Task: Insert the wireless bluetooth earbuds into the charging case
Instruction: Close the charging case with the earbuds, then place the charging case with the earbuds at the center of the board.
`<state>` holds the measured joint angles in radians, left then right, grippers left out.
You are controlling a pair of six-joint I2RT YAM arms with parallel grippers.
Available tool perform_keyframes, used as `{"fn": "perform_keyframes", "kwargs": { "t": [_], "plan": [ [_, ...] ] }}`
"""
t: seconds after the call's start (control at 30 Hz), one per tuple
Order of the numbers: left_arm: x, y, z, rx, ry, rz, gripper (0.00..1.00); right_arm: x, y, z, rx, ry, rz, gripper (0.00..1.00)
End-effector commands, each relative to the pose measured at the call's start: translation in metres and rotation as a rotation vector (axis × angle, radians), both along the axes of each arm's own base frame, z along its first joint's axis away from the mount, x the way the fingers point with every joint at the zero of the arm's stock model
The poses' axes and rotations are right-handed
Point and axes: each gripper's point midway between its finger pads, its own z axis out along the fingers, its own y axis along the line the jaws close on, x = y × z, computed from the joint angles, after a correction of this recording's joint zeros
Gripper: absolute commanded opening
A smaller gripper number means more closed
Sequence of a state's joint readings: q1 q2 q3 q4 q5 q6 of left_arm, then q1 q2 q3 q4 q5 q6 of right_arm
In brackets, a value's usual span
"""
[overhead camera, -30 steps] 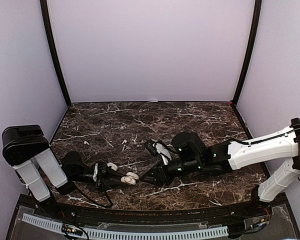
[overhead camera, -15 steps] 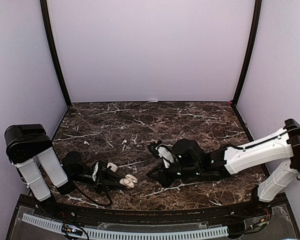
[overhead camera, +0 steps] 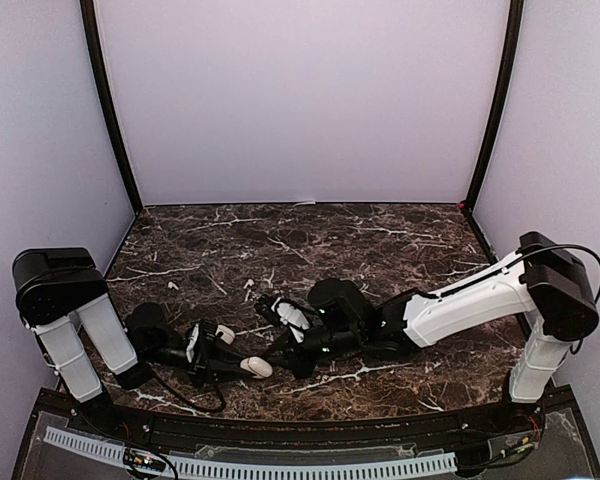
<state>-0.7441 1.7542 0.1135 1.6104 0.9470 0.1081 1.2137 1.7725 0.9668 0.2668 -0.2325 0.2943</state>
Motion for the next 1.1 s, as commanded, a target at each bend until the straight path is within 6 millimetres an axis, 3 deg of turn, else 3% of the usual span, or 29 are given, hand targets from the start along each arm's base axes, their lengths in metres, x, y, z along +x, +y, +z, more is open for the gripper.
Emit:
{"fn": "perform_keyframes", "kwargs": {
  "t": [0.0,0.1,0.2,0.37,0.57,0.73,0.83,1.07],
  "plan": [
    [0.026,0.0,0.042,-0.149,-0.102,0.14,0.0,-0.041,-0.001,0.03,0.154,0.01,0.215,0.0],
    [0.044,0.003,0.042,-0.148,-0.054,0.242,0.0,-0.049,-0.019,0.026,0.153,0.006,0.222,0.0],
    [0.052,0.005,0.043,-0.151,-0.028,0.28,0.0,-0.037,-0.037,0.032,0.16,-0.052,0.125,0.0],
    [0.079,0.018,0.054,-0.189,0.055,0.44,0.0,0.028,-0.076,0.04,0.078,-0.218,-0.246,0.0],
    [0.134,0.048,0.065,-0.204,0.229,0.768,0.0,0.075,-0.123,0.073,0.039,-0.429,-0.531,0.0],
    [0.173,0.062,0.059,-0.007,0.346,0.987,0.0,0.107,-0.153,0.09,-0.002,-0.556,-0.71,0.0],
    [0.186,0.081,0.059,0.025,0.398,1.098,0.0,0.126,-0.168,0.09,-0.002,-0.549,-0.789,0.0],
    [0.226,0.161,0.046,0.082,0.526,1.422,0.0,0.146,-0.197,0.072,-0.006,-0.553,-0.898,0.0]
  ]
}}
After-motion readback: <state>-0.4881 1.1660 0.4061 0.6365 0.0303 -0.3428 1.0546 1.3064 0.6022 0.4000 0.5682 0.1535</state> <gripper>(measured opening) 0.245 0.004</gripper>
